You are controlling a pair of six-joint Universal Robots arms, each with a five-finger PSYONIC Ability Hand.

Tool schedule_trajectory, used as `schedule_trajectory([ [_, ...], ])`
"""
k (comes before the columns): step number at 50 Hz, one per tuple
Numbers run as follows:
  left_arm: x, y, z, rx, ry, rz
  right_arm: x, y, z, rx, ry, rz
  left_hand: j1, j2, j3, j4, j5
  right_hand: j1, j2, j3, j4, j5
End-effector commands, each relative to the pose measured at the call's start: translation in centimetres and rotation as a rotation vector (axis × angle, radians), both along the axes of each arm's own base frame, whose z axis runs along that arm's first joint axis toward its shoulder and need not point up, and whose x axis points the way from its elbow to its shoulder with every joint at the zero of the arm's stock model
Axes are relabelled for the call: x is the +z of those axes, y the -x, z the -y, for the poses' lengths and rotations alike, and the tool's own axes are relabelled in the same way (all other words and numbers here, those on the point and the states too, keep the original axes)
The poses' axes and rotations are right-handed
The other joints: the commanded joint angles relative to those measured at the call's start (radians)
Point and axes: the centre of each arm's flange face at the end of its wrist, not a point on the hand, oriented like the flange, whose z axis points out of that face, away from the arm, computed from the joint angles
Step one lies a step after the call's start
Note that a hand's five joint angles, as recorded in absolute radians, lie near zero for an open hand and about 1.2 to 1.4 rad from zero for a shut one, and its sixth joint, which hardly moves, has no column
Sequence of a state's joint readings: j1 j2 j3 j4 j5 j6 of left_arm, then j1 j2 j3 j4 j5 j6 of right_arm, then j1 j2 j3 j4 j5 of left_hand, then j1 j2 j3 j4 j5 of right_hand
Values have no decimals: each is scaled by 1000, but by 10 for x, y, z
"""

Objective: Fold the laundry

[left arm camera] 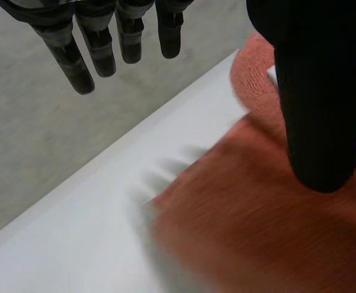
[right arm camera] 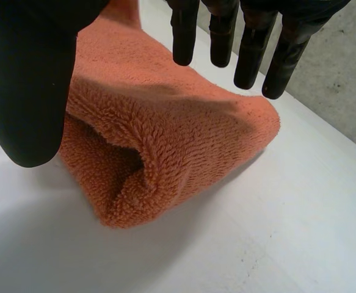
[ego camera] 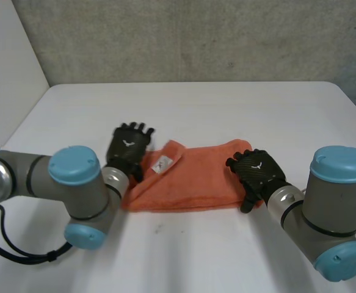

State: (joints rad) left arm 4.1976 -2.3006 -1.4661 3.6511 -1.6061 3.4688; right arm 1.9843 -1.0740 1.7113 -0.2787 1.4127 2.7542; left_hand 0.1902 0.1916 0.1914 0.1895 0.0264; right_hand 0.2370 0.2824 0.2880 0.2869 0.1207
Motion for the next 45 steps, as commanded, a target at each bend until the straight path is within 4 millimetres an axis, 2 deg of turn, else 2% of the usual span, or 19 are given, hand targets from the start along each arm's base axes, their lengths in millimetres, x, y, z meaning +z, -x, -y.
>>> schedule_trajectory([
  [1, 12, -26, 22, 219, 43, 3, 0, 4, 4, -18, -2, -1, 23, 22, 22, 24, 13, 191, 146, 140, 141, 133],
  [7, 22, -25, 15, 208, 50, -5, -1, 5, 3, -18, -6, -2, 12, 10, 10, 12, 1, 236, 190, 184, 186, 177],
  [10, 26, -21, 4, 178, 47, -7, -3, 6, 3, -20, -12, -5, 12, 10, 10, 12, 1, 321, 275, 270, 271, 262],
  [12, 30, -16, -5, 152, 48, -13, -4, 7, 3, -24, -13, -5, 12, 10, 10, 12, 1, 341, 296, 290, 291, 283],
  [14, 39, -2, -26, 84, 57, -28, -3, 8, 3, -26, -10, -4, 12, 10, 10, 12, 1, 341, 296, 290, 291, 283],
  [15, 39, -2, -26, 84, 58, -28, -3, 8, 3, -26, -10, -4, 12, 10, 10, 12, 1, 341, 296, 290, 291, 283],
  [17, 50, 6, -44, 25, 66, -45, -4, 13, 7, -44, -13, -5, 9, 7, 7, 9, -2, 341, 296, 290, 291, 283],
  [18, 50, 6, -44, 25, 66, -45, -4, 13, 7, -44, -13, -5, 9, 7, 7, 9, -2, 341, 296, 290, 291, 283],
  [20, 56, 15, -64, -44, 60, -74, -4, 15, 9, -52, -12, -5, 9, 7, 7, 9, -2, 341, 296, 290, 291, 283],
  [25, 55, 28, -84, -123, 11, -133, -4, 15, 9, -52, -12, -5, 9, 7, 7, 9, -2, 341, 296, 290, 291, 283],
  [27, 52, 30, -86, -132, -1, -140, -4, 15, 9, -52, -13, -5, 9, 7, 7, 9, -2, 341, 296, 290, 291, 283],
  [31, 42, 33, -83, -136, -14, -129, -4, 15, 9, -51, -12, -6, 12, 10, 10, 12, 1, 341, 296, 290, 291, 283],
  [37, 25, 37, -59, -102, -23, -121, -5, 16, 10, -54, -15, -8, 12, 10, 10, 12, 1, 347, 302, 296, 297, 289],
  [38, 20, 33, -47, -73, -24, -117, -5, 17, 11, -59, -17, -8, 15, 13, 13, 15, 4, 367, 322, 316, 318, 309],
  [39, 20, 33, -47, -72, -24, -117, -5, 17, 11, -59, -17, -8, 15, 13, 13, 15, 4, 368, 322, 317, 318, 309],
  [41, 14, 16, -19, 2, -21, -107, -6, 19, 12, -63, -14, -16, 23, 22, 22, 24, 13, 446, 401, 395, 397, 388],
  [42, 14, 16, -18, 2, -21, -107, -6, 19, 12, -63, -14, -16, 23, 22, 22, 24, 13, 447, 402, 396, 397, 389],
  [44, 11, 1, 1, 60, -6, -77, -7, 21, 14, -61, 5, -44, 29, 28, 28, 30, 18, 552, 507, 501, 502, 494],
  [45, 11, 1, 1, 60, -6, -77, -7, 21, 14, -61, 5, -45, 29, 28, 28, 30, 18, 553, 507, 502, 503, 494],
])
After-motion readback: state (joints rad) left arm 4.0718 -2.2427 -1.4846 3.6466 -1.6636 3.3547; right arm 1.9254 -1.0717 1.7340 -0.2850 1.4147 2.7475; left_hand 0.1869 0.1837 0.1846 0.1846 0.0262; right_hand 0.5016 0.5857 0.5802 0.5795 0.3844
